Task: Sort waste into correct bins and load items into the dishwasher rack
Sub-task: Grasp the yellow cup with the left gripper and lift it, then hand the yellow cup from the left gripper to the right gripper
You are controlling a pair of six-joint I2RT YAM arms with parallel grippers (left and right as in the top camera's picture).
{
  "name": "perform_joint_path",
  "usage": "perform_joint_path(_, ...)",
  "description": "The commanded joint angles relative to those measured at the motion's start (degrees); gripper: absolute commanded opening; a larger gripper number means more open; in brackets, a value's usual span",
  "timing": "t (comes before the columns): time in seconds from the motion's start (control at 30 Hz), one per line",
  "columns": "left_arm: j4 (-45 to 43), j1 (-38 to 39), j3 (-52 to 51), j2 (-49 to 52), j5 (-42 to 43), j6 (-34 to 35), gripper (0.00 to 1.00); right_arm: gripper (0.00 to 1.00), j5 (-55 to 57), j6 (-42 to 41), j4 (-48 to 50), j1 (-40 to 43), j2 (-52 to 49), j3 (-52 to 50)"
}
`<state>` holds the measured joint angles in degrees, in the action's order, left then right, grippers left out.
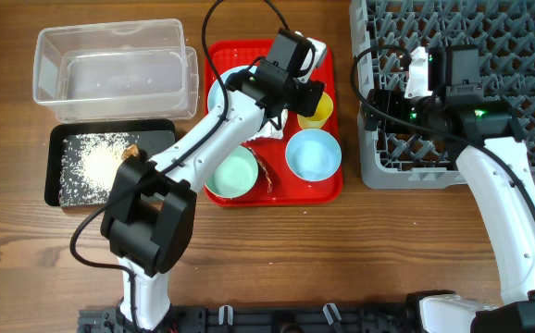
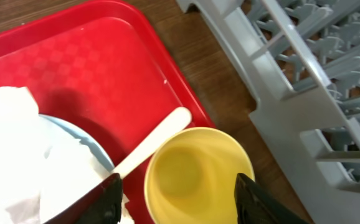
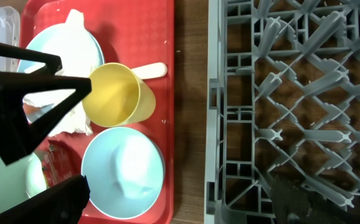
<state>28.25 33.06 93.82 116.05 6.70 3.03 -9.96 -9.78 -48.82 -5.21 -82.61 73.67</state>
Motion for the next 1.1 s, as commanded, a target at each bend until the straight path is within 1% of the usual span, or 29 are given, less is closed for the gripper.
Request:
perform_joint_path(0.0, 0.0, -0.8, 0.0, 2.9, -2.1, -1.3, 0.53, 0.96, 1.4, 0.8, 0.1, 0.0, 0.6, 1.0)
perform_joint_path(0.07, -0.1, -0.6, 0.0, 3.9, -1.6, -1.3, 0.51, 0.97, 1.4, 0.8, 0.2, 0.0, 0.6, 1.0)
perform_joint_path(0.1, -0.1, -0.5, 0.0, 4.8, -1.6, -1.3, 0.47, 0.96, 1.4, 0.8, 0.2, 0.0, 0.6, 1.0)
perform_joint_path(0.17, -0.2, -0.3, 0.0, 6.6, -1.6, -1.1, 0.41, 0.96, 1.4, 0.8, 0.2, 0.0, 0.6, 1.0)
perform_joint_path(0.3, -0.6, 0.5, 0.0, 7.0, -1.6, -0.9, 0.21, 0.96, 1.4, 0.8, 0.2, 0.0, 0.6, 1.0)
perform_joint_path(0.37, -0.6, 1.0, 0.0, 7.1, -0.5, -0.8, 0.15, 0.96, 1.4, 0.8, 0.1, 0.0, 0.6, 1.0)
perform_joint_path(0.4, -0.6, 1.1, 0.0, 7.1, -0.3, -0.7, 0.06, 0.96, 1.4, 0.8, 0.1, 0.0, 0.6, 1.0)
perform_joint_path(0.43, -0.6, 1.2, 0.0, 7.1, -0.3, -0.7, 0.04, 0.96, 1.4, 0.8, 0.1, 0.0, 0.6, 1.0)
perform_joint_path(0.47, -0.4, 1.2, 0.0, 7.1, -0.3, 0.3, 0.04, 0.96, 1.4, 0.8, 0.1, 0.0, 0.6, 1.0)
perform_joint_path(0.53, -0.4, 0.0, 0.1, 6.3, -0.3, 4.3, 0.04, 0.96, 1.4, 0.7, 0.2, 0.0, 0.6, 1.0)
perform_joint_path(0.57, -0.5, -1.9, 0.1, 5.1, 0.4, 7.7, 0.04, 0.96, 1.4, 0.6, 0.4, 0.0, 0.6, 1.0)
perform_joint_path(0.6, -0.4, -4.0, 0.1, 3.9, 2.5, 9.6, 0.04, 0.96, 1.0, 0.6, 0.8, 0.0, 0.6, 1.0)
perform_joint_path(0.67, -0.4, -10.0, 0.1, 0.9, 12.1, 14.6, 0.04, 0.95, -1.6, 0.6, 2.3, 0.0, 0.7, 1.0)
perform_joint_path(0.73, -0.4, -17.0, 0.1, -1.5, 26.7, 18.8, 0.04, 0.95, -9.3, 0.6, 5.3, 0.0, 0.7, 1.0)
perform_joint_path(0.8, -0.7, -24.7, 0.1, -2.7, 48.5, 21.5, 0.04, 0.98, -17.3, 0.8, 8.8, 0.0, 0.6, 1.0)
perform_joint_path(0.83, -0.9, -26.3, 0.1, -2.7, 54.9, 21.5, 0.04, 0.99, -20.7, 0.9, 10.3, 0.0, 0.6, 1.0)
perform_joint_path(0.87, -0.9, -28.3, 0.1, -2.7, 63.3, 21.4, 0.04, 1.0, -25.0, 2.6, 12.0, 0.0, 0.6, 1.0)
perform_joint_path(0.93, -1.6, -30.0, 0.1, -2.7, 73.7, 21.2, 0.04, 1.0, -35.6, 5.8, 16.6, 0.0, 0.2, 1.0)
perform_joint_path(0.97, -2.8, -30.0, 0.1, -2.7, 77.3, 21.2, 0.04, 1.0, -41.8, 7.2, 19.7, 0.0, -0.2, 1.0)
perform_joint_path(1.03, -5.7, -29.4, 0.1, -2.7, 81.7, 21.2, 0.04, 1.0, -49.9, 8.3, 24.3, 0.0, -1.5, 1.0)
perform_joint_path(1.07, -6.3, -28.7, 0.1, -2.7, 82.5, 21.2, 0.04, 1.0, -53.4, 8.3, 26.7, 0.0, -2.8, 1.0)
